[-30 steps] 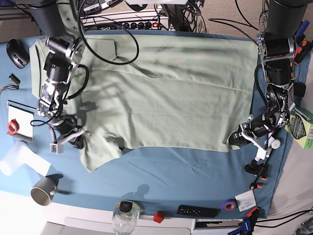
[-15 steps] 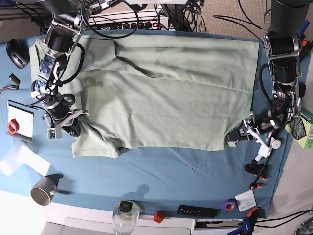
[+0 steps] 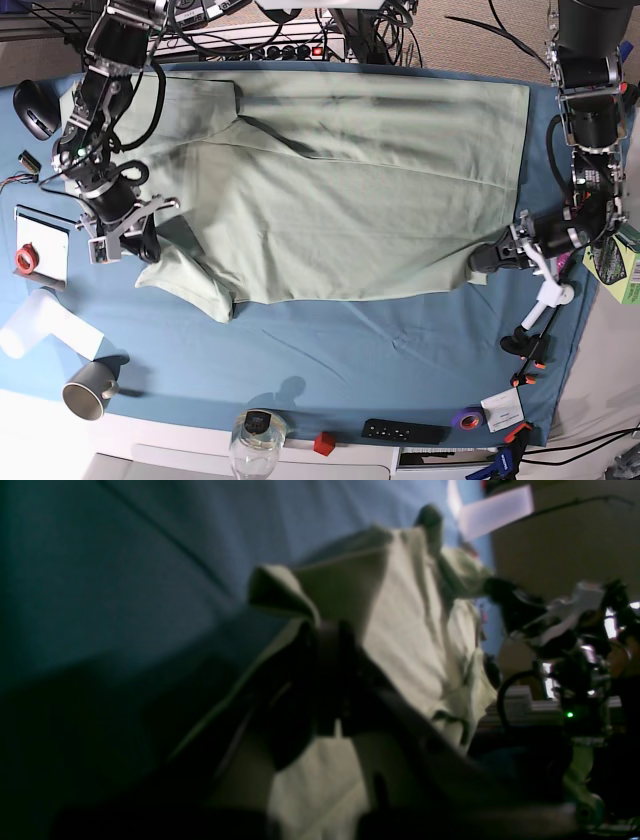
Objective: Fold the T-shirt properly
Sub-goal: 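Pull both held hem corners apart, stretching the shirt lengthwise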
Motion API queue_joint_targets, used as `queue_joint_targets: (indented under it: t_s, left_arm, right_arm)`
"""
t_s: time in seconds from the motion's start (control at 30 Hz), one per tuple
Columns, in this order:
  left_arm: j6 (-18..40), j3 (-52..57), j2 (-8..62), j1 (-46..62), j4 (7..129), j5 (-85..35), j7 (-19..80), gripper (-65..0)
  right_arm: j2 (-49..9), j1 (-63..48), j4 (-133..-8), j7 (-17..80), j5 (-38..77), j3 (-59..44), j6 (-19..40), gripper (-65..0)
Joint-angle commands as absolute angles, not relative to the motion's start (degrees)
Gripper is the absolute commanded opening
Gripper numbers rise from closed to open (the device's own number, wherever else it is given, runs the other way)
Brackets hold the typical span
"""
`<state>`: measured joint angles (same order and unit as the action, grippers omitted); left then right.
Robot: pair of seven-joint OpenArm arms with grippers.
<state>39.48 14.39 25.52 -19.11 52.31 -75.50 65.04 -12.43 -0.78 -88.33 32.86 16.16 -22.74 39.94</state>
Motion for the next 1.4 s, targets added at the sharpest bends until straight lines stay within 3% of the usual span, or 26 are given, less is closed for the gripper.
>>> queue_joint_targets:
  t_s: [0.0,0.5,1.0,1.37]
  left_arm:
    - [40.00,15.38,26.92,-20.25,54.06,-77.21,65.28,-65.0]
    - [40.00,16.80,30.35,-14.06,56.55,-82.00,68.55,-65.0]
    - [40.00,25.74,30.50,-10.02,56.62,-83.18,69.71,-65.0]
    - [40.00,26.11,30.48,-5.39,56.64,-83.70,69.67,-65.0]
  right_arm:
    - [-13.67,-0.69,-90.13,31.66,17.08,-22.98,40.00,-65.0]
    - [-19.84,-10.17,-96.49,34.15,17.12,-24.58,40.00,-65.0]
    - [-19.86,-12.73,-96.55,39.70,27.22,-35.81,40.00,-65.0]
    - [-19.84,-17.04,-96.55,42.24,30.65,-36.86,40.00,-65.0]
